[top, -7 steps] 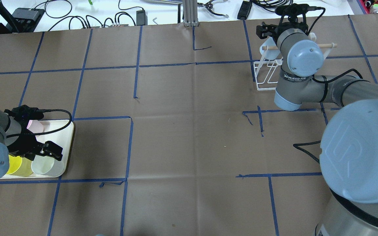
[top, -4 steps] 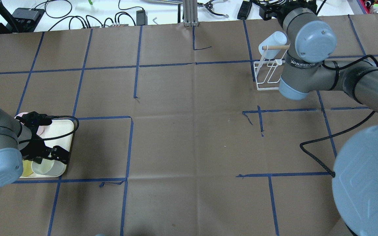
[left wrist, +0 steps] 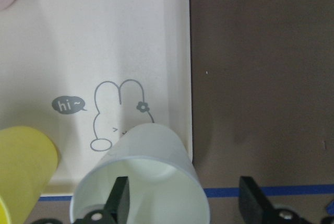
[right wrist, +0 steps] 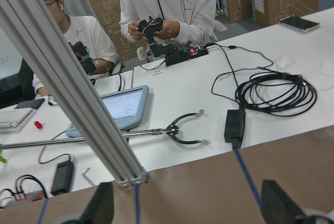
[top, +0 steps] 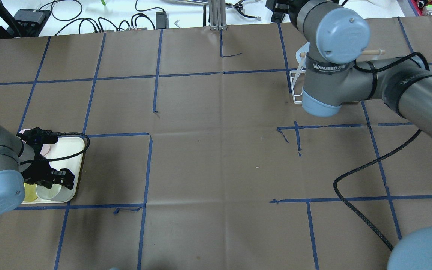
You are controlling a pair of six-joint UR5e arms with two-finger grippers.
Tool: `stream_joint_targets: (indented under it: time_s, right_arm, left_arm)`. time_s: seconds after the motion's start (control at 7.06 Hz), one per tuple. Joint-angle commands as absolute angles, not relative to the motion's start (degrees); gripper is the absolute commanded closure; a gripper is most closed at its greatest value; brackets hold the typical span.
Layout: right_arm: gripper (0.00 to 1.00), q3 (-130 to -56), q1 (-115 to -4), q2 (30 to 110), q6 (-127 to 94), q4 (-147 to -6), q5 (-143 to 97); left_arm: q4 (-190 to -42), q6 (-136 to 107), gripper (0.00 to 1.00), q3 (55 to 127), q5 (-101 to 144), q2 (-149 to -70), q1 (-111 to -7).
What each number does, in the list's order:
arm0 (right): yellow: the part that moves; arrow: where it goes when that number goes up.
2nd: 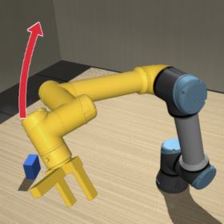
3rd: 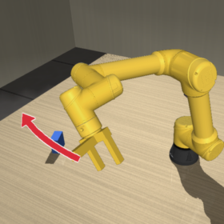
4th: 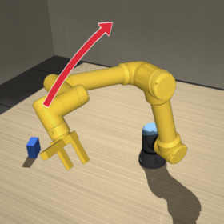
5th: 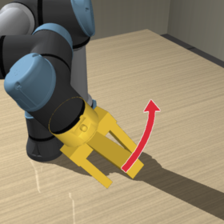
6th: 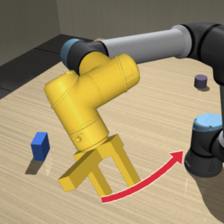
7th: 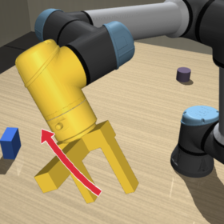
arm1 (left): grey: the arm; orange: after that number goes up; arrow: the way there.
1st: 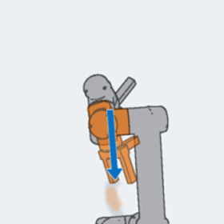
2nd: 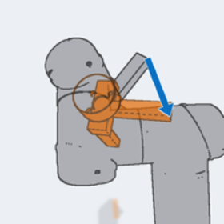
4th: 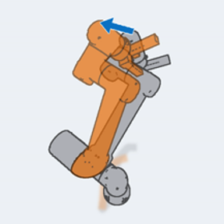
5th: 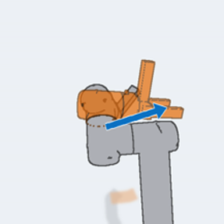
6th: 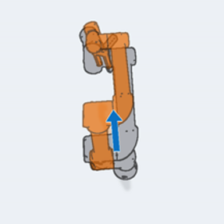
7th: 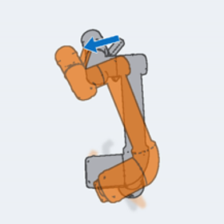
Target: Transfer IKEA cup to right arm and place on rack
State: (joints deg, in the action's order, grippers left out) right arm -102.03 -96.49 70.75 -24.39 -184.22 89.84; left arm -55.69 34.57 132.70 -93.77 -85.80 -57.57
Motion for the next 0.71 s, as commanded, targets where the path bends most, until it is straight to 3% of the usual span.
stream_joint_targets:
  time_s: [0.0, 0.28, 0.57]
  right_arm:
    - [0.00, -103.6, -102.9, 70.3, -49.1, -186.3, 89.3]
    - [0.00, -112.2, -103.5, 71.5, -69.1, -193.9, 77.9]
    - [0.00, -114.2, -103.1, 72.9, -76.9, -196.8, 73.6]
  left_arm:
    - [-58.3, 34.5, 1.00, 132.5, -93.8, -83.6, -57.6]
    - [-57.8, 34.8, 1.00, 132.1, -93.8, -83.6, -57.6]
    - [-58.5, 34.5, 1.00, 129.1, -93.7, -83.6, -57.6]
